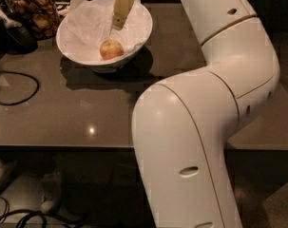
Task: Pick apple from white bowl
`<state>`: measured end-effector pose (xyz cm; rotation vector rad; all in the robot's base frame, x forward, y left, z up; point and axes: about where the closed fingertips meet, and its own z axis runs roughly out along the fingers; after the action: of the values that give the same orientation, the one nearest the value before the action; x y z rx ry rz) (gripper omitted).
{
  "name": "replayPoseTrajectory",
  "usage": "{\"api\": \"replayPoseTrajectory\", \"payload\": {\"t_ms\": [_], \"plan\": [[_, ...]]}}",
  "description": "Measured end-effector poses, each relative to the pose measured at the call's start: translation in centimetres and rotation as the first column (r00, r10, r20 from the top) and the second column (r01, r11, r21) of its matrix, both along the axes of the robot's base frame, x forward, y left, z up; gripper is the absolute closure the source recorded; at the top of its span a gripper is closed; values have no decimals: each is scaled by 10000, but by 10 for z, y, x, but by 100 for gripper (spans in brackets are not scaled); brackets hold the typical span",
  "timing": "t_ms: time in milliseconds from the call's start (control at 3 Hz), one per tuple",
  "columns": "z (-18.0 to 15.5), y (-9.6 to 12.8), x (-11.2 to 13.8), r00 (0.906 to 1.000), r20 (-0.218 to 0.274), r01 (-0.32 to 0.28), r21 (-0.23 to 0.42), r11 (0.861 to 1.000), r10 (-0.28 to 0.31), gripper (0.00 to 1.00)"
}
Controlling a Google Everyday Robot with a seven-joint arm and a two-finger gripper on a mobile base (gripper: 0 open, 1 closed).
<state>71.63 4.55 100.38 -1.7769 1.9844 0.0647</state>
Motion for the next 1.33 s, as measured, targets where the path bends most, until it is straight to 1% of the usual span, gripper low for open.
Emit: {"api": "replayPoseTrajectory", "payload": {"t_ms": [333, 1000, 1333], "plan": [[-7, 9, 5, 9999, -86, -56, -18, 10000, 56, 27], [-29, 30, 10, 9983, -404, -431, -272, 9987, 420, 24], [-40, 36, 11, 9969, -597, -541, -341, 9980, 520, 25]]}}
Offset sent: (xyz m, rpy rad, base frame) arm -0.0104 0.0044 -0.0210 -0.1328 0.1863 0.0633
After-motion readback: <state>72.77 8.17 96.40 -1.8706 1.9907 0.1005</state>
